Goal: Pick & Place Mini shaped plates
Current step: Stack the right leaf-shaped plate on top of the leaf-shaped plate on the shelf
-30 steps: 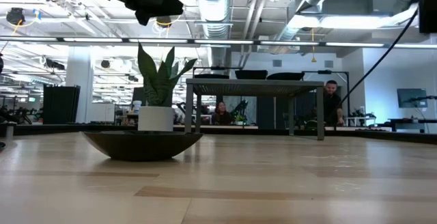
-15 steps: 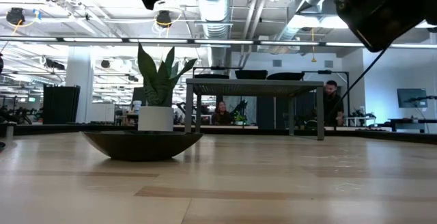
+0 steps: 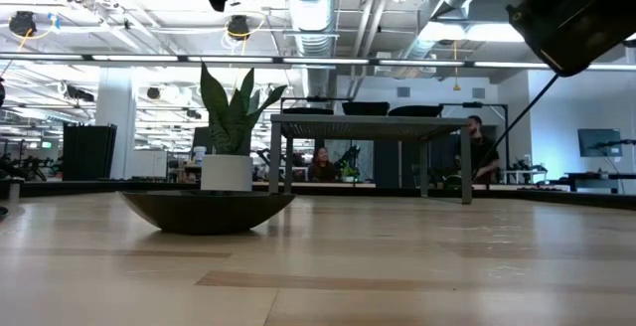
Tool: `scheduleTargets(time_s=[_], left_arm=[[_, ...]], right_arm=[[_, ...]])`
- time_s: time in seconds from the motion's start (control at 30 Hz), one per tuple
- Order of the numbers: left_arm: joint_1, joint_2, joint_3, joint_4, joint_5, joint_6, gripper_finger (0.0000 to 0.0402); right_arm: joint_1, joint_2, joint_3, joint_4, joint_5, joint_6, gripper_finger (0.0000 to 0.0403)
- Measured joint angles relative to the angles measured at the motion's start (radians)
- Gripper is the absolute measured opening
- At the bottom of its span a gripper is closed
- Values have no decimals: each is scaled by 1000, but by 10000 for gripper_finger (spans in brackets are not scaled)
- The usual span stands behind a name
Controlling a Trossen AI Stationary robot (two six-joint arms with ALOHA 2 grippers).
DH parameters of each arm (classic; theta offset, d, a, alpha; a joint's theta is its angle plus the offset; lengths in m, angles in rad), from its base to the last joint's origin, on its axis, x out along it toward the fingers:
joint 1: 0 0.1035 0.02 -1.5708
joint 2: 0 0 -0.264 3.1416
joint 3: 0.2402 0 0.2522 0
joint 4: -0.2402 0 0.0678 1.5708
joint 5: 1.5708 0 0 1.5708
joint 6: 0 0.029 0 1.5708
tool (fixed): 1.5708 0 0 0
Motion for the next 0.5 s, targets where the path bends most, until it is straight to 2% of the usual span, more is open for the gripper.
scheduleTargets(time_s=[0.5], left_arm=[[0,0,0,0,0,-2,99]], right_arm=[[5,0,0,-38,7,19,118]])
